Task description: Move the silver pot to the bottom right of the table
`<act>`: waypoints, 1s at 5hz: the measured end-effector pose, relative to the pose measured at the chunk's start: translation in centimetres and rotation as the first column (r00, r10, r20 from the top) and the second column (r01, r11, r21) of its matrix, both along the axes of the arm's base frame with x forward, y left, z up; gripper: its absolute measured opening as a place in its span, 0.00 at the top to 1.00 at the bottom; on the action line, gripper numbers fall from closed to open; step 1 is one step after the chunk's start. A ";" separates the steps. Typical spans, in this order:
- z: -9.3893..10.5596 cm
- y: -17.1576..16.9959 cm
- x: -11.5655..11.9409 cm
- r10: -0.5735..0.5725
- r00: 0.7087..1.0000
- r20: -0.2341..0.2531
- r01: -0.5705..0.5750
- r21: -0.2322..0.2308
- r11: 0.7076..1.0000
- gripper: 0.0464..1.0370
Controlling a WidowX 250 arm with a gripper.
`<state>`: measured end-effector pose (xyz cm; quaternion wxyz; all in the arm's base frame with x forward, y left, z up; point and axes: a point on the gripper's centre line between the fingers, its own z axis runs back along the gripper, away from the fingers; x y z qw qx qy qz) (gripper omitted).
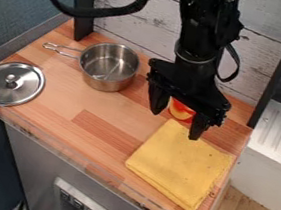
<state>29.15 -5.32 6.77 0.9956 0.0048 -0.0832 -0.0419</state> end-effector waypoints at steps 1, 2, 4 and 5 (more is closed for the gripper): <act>-0.9 0.2 -0.2 -0.003 0.999 -0.036 0.003 0.011 1.000 0.04; -1.1 3.7 1.3 0.071 0.996 -0.051 -0.070 0.022 0.997 0.04; -1.7 9.0 4.8 0.157 0.987 -0.045 -0.155 0.050 0.987 0.04; -2.3 9.6 6.7 0.158 0.986 -0.047 -0.155 0.063 0.986 0.04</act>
